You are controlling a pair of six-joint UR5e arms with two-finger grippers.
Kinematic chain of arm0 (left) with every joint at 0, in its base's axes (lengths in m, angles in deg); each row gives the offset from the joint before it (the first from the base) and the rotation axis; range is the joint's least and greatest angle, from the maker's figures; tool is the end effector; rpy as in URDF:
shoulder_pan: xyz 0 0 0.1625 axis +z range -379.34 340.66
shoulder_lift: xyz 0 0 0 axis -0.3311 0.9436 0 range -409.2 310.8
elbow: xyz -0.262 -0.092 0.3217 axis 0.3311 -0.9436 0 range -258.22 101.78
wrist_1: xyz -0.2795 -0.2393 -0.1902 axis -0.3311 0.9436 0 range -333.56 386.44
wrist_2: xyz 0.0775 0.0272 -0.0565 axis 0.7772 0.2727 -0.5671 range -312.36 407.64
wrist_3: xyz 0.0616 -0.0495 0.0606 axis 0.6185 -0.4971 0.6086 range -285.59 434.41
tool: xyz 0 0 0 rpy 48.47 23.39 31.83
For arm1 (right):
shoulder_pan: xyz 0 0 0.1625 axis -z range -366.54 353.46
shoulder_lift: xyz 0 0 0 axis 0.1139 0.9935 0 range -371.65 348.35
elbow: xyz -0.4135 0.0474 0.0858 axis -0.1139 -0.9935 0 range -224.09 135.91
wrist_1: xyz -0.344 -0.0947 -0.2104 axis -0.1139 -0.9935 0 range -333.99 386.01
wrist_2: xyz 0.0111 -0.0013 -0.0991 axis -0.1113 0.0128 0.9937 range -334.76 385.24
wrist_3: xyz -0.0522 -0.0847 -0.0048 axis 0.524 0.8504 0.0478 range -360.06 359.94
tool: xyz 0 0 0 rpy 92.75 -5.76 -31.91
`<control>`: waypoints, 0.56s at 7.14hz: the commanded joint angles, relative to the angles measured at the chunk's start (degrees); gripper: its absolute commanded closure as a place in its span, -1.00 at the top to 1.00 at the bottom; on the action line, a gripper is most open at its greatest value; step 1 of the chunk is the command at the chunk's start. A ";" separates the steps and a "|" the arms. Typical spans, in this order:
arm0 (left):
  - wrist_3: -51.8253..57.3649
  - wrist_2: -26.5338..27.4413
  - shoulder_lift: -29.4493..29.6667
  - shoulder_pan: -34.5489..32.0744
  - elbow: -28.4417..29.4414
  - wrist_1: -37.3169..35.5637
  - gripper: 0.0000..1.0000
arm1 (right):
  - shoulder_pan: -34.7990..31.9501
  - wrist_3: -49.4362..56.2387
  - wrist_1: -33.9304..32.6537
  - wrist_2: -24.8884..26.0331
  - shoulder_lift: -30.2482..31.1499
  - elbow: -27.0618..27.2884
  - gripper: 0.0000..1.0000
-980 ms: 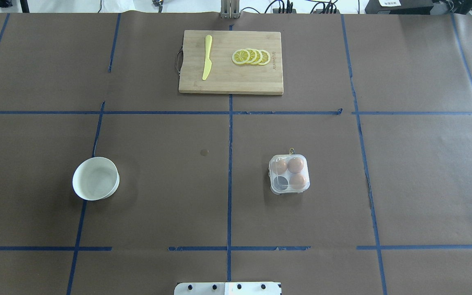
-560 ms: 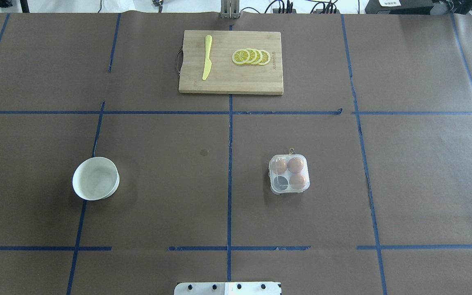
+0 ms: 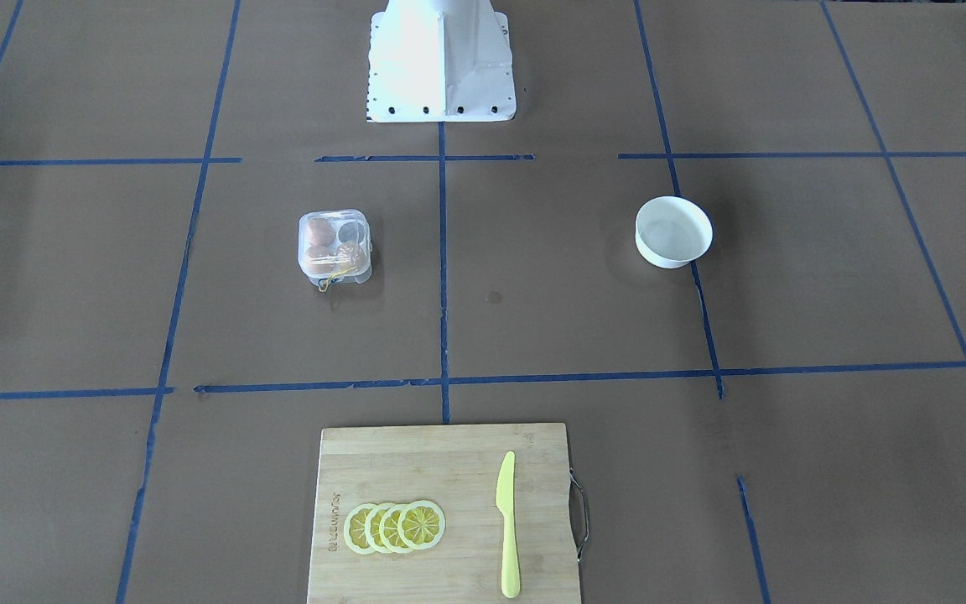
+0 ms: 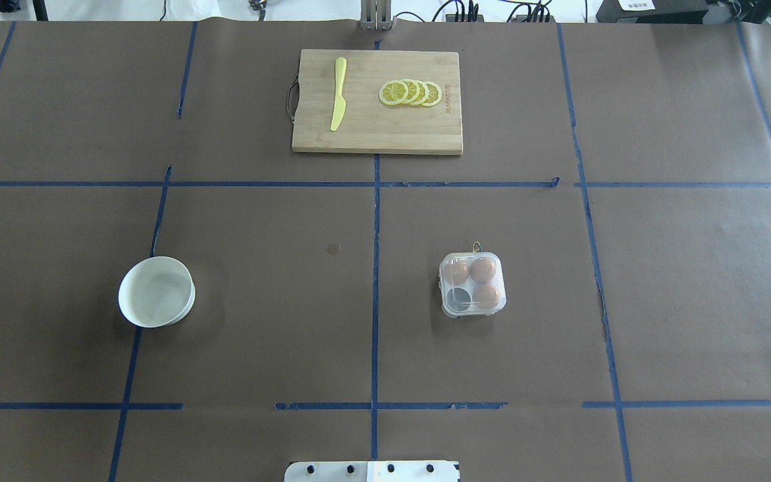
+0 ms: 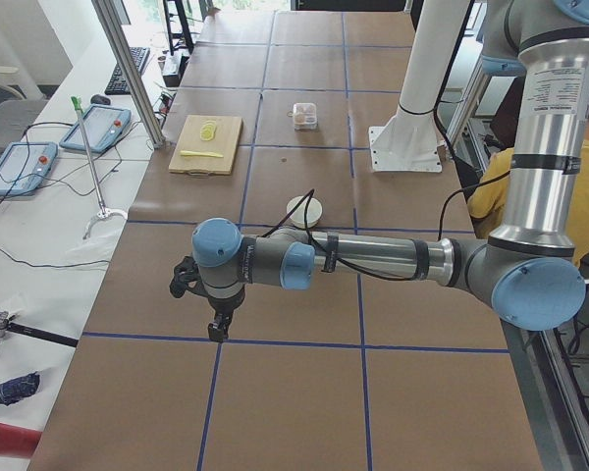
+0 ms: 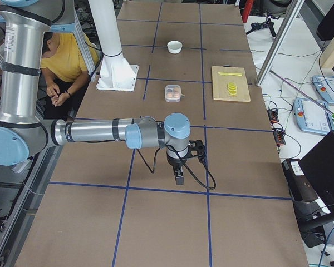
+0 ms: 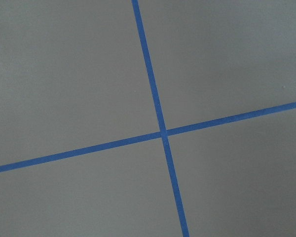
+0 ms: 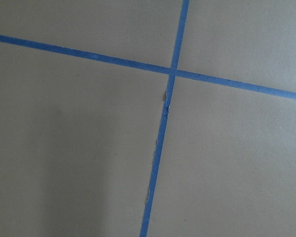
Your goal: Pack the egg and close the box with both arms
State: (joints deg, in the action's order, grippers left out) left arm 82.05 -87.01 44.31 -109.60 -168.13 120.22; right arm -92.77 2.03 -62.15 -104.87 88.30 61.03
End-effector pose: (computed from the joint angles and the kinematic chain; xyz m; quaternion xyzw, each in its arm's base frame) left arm -0.0658 -0.5250 0.6210 0.0842 0.3741 0.0832 0.9198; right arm 0.0410 -0.4291 0.6091 0.0524 -0.3430 -0.0688 0.9353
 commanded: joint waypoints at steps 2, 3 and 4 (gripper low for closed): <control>0.00 0.00 0.00 0.00 0.00 0.09 1.00 | 0.00 -0.50 -0.52 -0.23 -1.32 -0.26 1.00; 0.00 0.00 0.00 0.00 0.09 0.00 1.00 | 0.00 -0.59 -0.43 -0.32 -2.29 -1.57 1.00; 0.00 0.00 0.00 0.00 0.18 0.00 1.00 | 0.00 -0.59 -0.26 -0.32 -3.17 -2.89 1.00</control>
State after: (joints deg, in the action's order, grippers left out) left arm 82.05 -87.01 44.31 -109.60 -168.04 120.24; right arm -92.76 1.48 -62.53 -105.16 86.17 59.57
